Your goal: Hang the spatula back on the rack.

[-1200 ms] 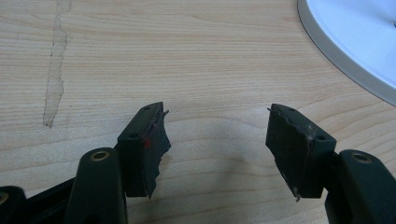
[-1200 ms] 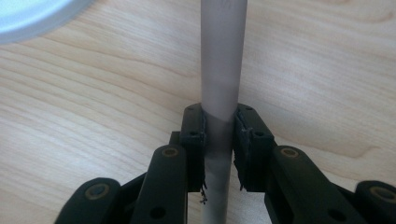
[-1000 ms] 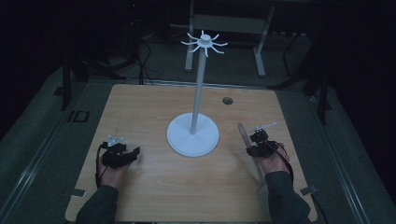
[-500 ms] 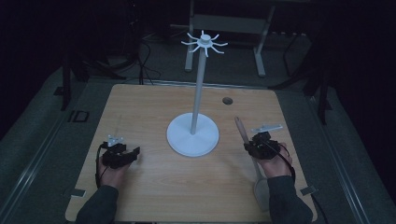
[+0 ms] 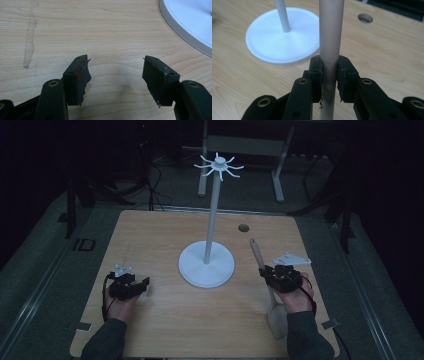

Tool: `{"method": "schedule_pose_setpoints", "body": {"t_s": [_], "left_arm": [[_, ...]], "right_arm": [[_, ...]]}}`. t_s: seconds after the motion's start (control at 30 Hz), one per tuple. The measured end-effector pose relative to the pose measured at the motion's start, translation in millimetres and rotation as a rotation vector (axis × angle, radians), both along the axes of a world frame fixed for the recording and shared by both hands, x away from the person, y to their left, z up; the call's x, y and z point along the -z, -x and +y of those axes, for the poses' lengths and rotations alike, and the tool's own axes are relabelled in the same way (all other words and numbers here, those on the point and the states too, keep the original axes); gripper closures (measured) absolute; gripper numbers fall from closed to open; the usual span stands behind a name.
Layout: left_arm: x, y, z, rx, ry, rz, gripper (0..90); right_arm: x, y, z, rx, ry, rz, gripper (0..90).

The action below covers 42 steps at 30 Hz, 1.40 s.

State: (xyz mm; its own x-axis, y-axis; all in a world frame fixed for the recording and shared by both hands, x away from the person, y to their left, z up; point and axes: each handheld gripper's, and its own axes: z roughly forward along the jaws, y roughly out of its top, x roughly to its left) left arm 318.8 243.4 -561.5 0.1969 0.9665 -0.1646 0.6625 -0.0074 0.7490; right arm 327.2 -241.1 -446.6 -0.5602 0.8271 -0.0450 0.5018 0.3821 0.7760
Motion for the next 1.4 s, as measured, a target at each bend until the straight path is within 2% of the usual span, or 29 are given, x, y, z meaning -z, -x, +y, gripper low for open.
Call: {"method": "schedule_pose_setpoints", "body": {"t_s": [0.1, 0.3, 0.37, 0.5, 0.83, 1.4], "left_arm": [[-0.2, 0.0, -0.2, 0.001, -0.002, 0.001, 38.1], [-0.1, 0.0, -0.3, 0.001, -0.003, 0.001, 38.1], [0.1, 0.0, -0.2, 0.001, -0.002, 0.001, 38.1], [0.2, -0.3, -0.4, 0.001, -0.002, 0.001, 38.1], [0.4, -0.5, -0.3, 0.001, -0.001, 0.002, 38.1], [0.6, -0.9, -0.8, 0.005, -0.003, 0.002, 38.2]], "right_arm": [[-2.3, 1.1, 0.5, -0.018, -0.023, -0.008, 75.1], [-7.7, 5.3, 0.2, -0.045, -0.067, -0.059, 75.1], [-12.9, 8.8, 0.3, -0.069, -0.107, -0.104, 75.1], [-18.4, 10.9, 2.4, -0.085, -0.123, -0.144, 75.2], [-29.4, 13.2, 12.4, -0.103, -0.146, -0.203, 75.2], [-41.5, 16.6, 24.6, -0.119, -0.186, -0.267, 75.2]]}}
